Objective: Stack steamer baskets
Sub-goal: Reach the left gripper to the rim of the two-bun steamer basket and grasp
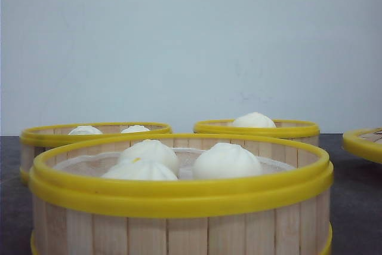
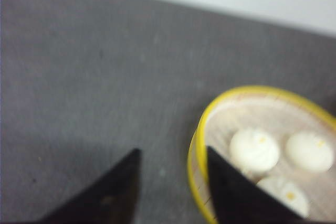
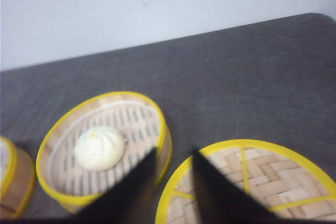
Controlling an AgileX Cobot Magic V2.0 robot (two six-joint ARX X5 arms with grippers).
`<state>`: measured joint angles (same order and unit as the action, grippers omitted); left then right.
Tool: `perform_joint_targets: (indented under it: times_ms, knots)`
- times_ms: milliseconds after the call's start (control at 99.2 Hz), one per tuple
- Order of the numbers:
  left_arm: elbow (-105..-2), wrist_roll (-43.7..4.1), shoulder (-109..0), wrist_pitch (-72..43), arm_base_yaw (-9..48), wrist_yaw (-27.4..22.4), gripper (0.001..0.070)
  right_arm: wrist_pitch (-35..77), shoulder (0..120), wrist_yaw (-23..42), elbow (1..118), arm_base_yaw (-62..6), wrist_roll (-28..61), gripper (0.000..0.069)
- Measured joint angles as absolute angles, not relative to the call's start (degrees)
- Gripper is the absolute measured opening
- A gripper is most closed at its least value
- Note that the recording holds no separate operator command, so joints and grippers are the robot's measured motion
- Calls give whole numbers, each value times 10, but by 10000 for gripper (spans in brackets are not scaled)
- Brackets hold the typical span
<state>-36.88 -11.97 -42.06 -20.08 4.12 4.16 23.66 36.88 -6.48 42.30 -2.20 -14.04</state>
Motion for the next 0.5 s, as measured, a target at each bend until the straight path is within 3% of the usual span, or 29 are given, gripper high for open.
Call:
perform_joint_targets:
  times_ms: [50, 131, 292, 504]
  knots:
    - [-376, -115, -450, -205, 47, 39, 322, 240, 374, -65, 423, -28, -138, 359]
    - [-397, -113, -489, -208, 56, 31, 348, 240, 375, -65, 423, -34, -137, 406]
    - [-477, -108, -580, -229, 71, 30, 353, 235, 376, -65, 423, -41, -135, 423]
    - [-605, -105, -736, -354, 76, 28, 353, 232, 378, -65, 423, -49, -135, 425]
